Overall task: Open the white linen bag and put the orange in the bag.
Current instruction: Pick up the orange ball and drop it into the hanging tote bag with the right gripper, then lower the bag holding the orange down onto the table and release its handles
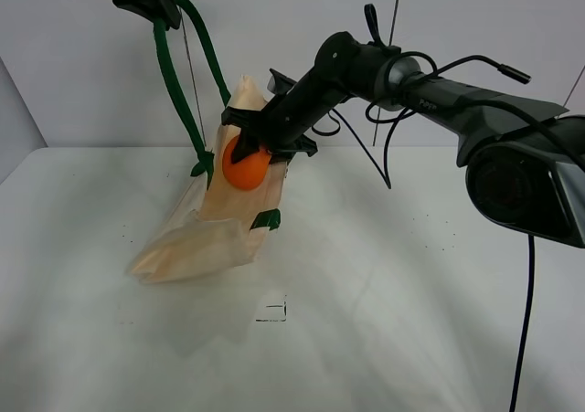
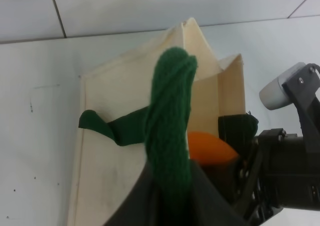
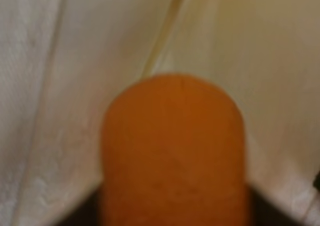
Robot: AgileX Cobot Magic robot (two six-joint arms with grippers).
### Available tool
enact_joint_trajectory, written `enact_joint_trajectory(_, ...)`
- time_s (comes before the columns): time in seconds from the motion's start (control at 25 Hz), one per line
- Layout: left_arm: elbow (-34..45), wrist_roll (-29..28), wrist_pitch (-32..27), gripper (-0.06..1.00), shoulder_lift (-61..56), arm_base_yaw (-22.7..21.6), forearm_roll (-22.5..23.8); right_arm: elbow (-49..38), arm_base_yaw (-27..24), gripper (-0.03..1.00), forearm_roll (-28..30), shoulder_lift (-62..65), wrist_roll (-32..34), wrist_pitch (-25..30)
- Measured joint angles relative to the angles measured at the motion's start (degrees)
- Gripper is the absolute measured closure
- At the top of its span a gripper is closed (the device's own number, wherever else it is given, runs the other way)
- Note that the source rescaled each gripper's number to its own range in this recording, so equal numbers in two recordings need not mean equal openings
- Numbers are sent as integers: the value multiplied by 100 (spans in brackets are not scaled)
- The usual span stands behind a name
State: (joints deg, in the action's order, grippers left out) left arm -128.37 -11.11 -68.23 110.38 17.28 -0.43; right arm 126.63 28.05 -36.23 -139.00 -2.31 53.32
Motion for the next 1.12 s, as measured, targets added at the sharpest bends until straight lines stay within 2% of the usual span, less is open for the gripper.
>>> enact_joint_trajectory(0.04, 0, 0, 0, 94, 0, 0, 0, 0, 0, 21, 5, 0, -47, 0)
enact_joint_trajectory(0.08, 0, 0, 0, 94, 0, 0, 0, 0, 0, 12, 11, 0, -110, 0)
enact_joint_trajectory(0.16, 0, 0, 0, 94, 0, 0, 0, 0, 0, 2, 80, 13, -210, 5)
enact_joint_trajectory(0.24, 0, 0, 0, 94, 0, 0, 0, 68, 0, -1, 341, 41, -203, 151)
enact_joint_trajectory(0.32, 0, 0, 0, 94, 0, 0, 0, 211, 0, -3, 891, 88, -42, 522)
enact_joint_trajectory(0.48, 0, 0, 0, 94, 0, 0, 0, 650, 0, -3, 2498, 160, 448, 1410)
enact_joint_trajectory(0.56, 0, 0, 0, 94, 0, 0, 0, 734, -20, -3, 3086, 180, 568, 1535)
enact_joint_trajectory(0.8, 0, 0, 0, 94, 0, 0, 0, 744, -484, -3, 3534, 162, 653, 1601)
enact_joint_trajectory(1.12, 0, 0, 0, 94, 0, 0, 0, 744, -1697, -3, 3855, 162, 607, 1601)
